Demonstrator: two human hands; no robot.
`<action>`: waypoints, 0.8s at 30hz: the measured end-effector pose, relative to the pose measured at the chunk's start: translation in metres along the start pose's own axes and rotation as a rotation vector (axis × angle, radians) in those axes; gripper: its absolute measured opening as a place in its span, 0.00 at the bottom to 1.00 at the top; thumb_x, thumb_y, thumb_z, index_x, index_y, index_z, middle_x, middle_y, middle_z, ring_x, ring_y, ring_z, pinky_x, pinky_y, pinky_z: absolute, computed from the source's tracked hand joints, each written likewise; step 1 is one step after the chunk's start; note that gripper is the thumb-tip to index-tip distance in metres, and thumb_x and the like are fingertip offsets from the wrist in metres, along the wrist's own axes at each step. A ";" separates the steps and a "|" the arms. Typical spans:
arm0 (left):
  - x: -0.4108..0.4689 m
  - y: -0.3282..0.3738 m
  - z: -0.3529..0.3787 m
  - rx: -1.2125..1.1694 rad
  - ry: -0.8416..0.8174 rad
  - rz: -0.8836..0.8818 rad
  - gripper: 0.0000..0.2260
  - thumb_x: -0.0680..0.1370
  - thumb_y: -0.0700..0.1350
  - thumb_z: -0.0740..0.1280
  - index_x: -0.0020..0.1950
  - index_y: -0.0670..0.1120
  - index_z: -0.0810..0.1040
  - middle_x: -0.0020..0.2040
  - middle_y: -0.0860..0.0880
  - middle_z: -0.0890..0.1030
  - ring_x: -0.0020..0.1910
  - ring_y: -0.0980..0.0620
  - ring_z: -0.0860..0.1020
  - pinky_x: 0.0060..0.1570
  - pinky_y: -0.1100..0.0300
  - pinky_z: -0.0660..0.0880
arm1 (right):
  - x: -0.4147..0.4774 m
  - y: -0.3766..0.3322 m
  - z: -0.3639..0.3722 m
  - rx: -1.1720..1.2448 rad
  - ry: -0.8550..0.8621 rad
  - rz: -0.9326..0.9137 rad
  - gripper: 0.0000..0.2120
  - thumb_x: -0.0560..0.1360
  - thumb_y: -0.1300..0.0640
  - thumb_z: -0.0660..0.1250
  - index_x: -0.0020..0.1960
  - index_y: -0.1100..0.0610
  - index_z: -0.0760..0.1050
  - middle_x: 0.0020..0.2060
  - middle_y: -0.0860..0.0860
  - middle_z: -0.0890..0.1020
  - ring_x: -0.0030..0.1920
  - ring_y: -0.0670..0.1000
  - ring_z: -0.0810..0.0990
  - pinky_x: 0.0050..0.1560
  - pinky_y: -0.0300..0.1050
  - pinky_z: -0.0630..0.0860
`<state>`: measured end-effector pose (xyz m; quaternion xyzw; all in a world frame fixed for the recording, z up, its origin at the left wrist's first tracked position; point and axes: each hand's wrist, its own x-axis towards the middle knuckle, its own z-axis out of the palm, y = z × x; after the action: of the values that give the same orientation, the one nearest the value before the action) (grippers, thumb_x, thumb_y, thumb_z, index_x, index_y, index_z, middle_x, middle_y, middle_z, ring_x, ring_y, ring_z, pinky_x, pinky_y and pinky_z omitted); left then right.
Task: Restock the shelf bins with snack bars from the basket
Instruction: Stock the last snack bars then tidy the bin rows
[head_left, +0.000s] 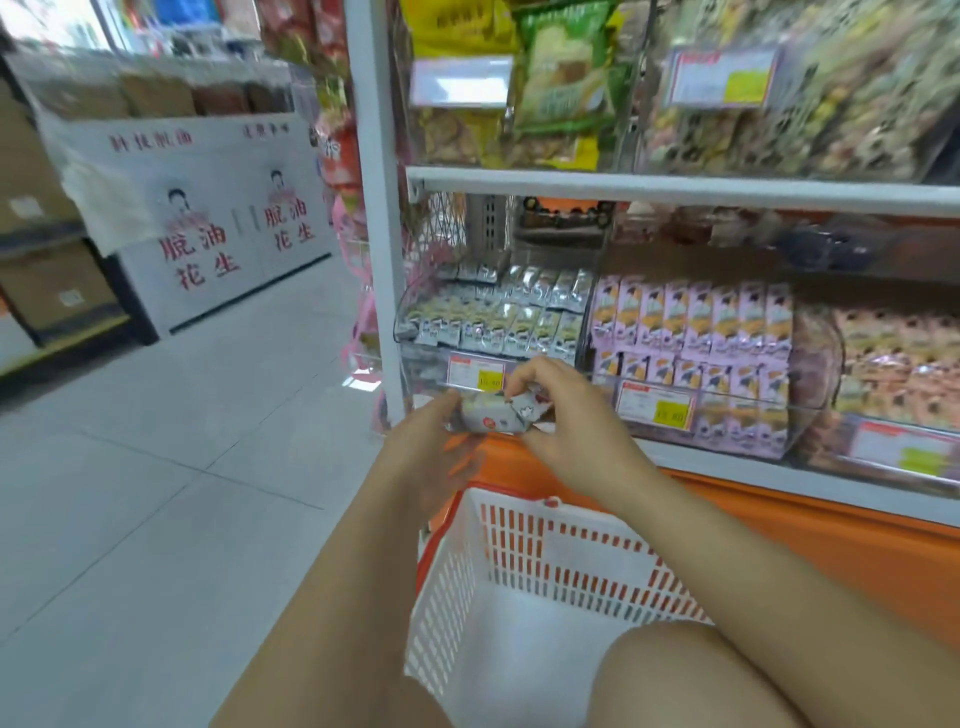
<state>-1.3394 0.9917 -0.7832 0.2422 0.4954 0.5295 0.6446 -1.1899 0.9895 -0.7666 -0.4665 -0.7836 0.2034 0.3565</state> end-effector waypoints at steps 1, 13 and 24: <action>-0.003 -0.004 0.002 -0.085 -0.043 -0.016 0.05 0.80 0.44 0.63 0.50 0.44 0.76 0.45 0.46 0.77 0.44 0.52 0.77 0.38 0.63 0.75 | -0.003 0.002 0.000 -0.020 -0.010 -0.015 0.19 0.70 0.71 0.66 0.48 0.49 0.68 0.51 0.47 0.72 0.51 0.47 0.71 0.48 0.42 0.67; -0.002 -0.011 -0.010 0.122 -0.120 0.191 0.08 0.76 0.40 0.69 0.54 0.42 0.75 0.55 0.41 0.80 0.52 0.48 0.80 0.47 0.58 0.78 | -0.002 0.010 -0.002 0.324 0.228 0.255 0.15 0.75 0.64 0.68 0.54 0.49 0.69 0.50 0.41 0.75 0.49 0.42 0.78 0.51 0.40 0.77; 0.017 0.008 0.021 0.244 -0.173 0.337 0.05 0.75 0.43 0.71 0.48 0.45 0.77 0.48 0.44 0.81 0.47 0.46 0.79 0.52 0.51 0.74 | 0.021 -0.001 -0.002 0.520 0.185 0.316 0.31 0.77 0.60 0.66 0.74 0.41 0.58 0.63 0.44 0.70 0.46 0.40 0.81 0.55 0.42 0.79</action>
<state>-1.3247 1.0148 -0.7745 0.4421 0.4513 0.5431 0.5530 -1.1952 1.0076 -0.7568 -0.4921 -0.5874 0.4065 0.4975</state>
